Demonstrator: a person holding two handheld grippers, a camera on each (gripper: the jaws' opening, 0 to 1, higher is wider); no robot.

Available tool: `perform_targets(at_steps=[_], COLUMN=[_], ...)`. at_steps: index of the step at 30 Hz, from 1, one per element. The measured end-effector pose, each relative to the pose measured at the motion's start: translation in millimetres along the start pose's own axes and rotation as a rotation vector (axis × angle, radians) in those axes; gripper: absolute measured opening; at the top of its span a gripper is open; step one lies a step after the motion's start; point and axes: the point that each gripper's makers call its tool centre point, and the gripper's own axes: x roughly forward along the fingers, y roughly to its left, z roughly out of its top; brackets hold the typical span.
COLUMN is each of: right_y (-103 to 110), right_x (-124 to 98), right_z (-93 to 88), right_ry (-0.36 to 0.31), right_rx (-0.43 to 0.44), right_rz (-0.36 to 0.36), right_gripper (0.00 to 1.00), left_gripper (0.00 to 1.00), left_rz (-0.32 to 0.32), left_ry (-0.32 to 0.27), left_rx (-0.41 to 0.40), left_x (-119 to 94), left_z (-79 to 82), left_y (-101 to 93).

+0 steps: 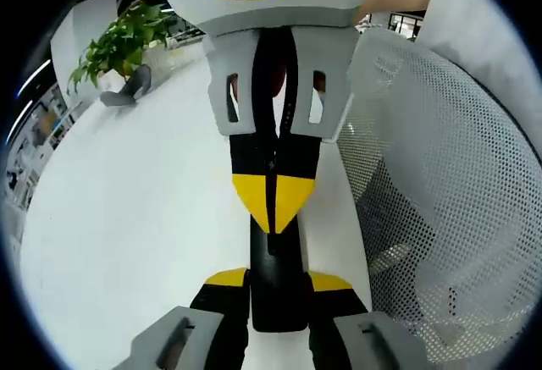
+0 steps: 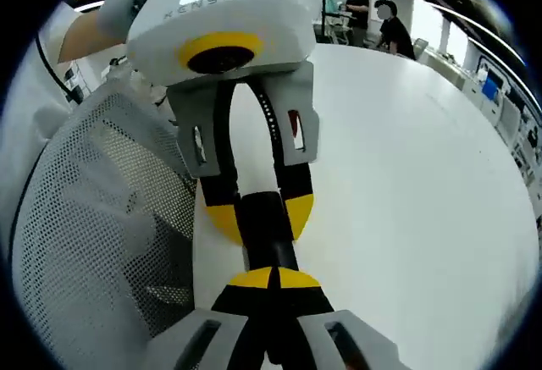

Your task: Press the specified remote control buttons in sequence, fully releasing each button before pressing the next.

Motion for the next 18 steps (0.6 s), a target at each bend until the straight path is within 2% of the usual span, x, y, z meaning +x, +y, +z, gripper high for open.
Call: perform_targets(at_steps=[6, 10, 18], right_y=[-1.7, -2.9, -2.0], right_x=[2.5, 3.3, 0.7], right_z=[0.9, 1.8, 1.8], right_ry=[0.05, 0.061, 0.014], right_rx=[-0.097, -0.095, -0.088], right_rz=[-0.069, -0.096, -0.099], right_gripper=[0.0, 0.0, 0.0], left_gripper=[0.24, 0.25, 0.25], left_rz=[0.0, -0.001, -0.001], left_ry=[-0.002, -0.002, -0.012], left_rx=[0.0, 0.005, 0.002], left_x=[0.1, 0.3, 0.4], left_z=[-0.1, -0.1, 0.3], left_y=[0.3, 0.3, 0.4])
